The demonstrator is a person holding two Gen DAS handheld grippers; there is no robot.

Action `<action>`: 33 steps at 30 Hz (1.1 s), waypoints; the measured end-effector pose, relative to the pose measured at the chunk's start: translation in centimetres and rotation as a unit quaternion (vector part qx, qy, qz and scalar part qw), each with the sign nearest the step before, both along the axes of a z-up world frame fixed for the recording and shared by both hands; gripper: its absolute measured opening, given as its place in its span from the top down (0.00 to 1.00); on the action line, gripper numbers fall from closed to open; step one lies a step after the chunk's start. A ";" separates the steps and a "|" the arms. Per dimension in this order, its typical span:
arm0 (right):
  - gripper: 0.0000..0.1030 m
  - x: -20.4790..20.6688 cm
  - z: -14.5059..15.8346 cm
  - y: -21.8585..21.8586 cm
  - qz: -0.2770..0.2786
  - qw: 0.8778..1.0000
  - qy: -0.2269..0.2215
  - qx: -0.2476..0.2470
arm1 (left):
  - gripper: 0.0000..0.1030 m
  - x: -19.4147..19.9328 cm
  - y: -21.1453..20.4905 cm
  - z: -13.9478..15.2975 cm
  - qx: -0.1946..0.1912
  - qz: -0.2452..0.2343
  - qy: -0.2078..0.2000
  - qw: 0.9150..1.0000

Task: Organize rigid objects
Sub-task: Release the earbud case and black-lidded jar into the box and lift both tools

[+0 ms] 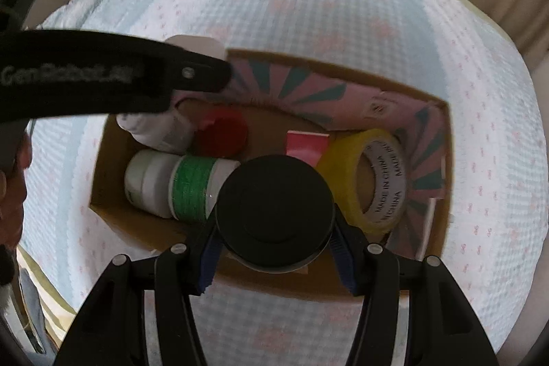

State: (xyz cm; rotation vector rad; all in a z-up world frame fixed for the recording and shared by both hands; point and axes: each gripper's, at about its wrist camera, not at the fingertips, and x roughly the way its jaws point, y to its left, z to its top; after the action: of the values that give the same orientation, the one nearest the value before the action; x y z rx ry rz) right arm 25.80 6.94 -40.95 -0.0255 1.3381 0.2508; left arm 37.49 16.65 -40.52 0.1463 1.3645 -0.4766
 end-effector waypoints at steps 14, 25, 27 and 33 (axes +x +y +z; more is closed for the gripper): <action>0.00 -0.3 -2.6 -0.3 -0.019 0.998 0.001 0.051 | 0.00 1.3 -1.3 -0.9 -0.007 -0.026 0.015 1.000; 0.00 -2.2 0.6 -2.3 -0.058 0.997 -0.027 0.043 | 0.00 -1.1 -0.3 2.9 -0.010 -0.010 -0.009 1.000; 0.00 -2.6 1.5 -2.8 -0.059 0.997 -0.033 0.048 | 0.00 -1.9 0.0 4.1 -0.011 -0.007 -0.020 1.000; 0.00 -4.5 5.1 -4.1 -0.062 0.995 -0.052 0.055 | 0.00 -5.3 1.2 10.1 -0.018 0.017 -0.077 0.997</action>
State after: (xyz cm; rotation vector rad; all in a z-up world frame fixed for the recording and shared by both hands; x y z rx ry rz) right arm 21.26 2.86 -35.84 0.1363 1.2161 0.2148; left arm 32.17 17.90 -30.47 0.1271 1.2045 -0.4517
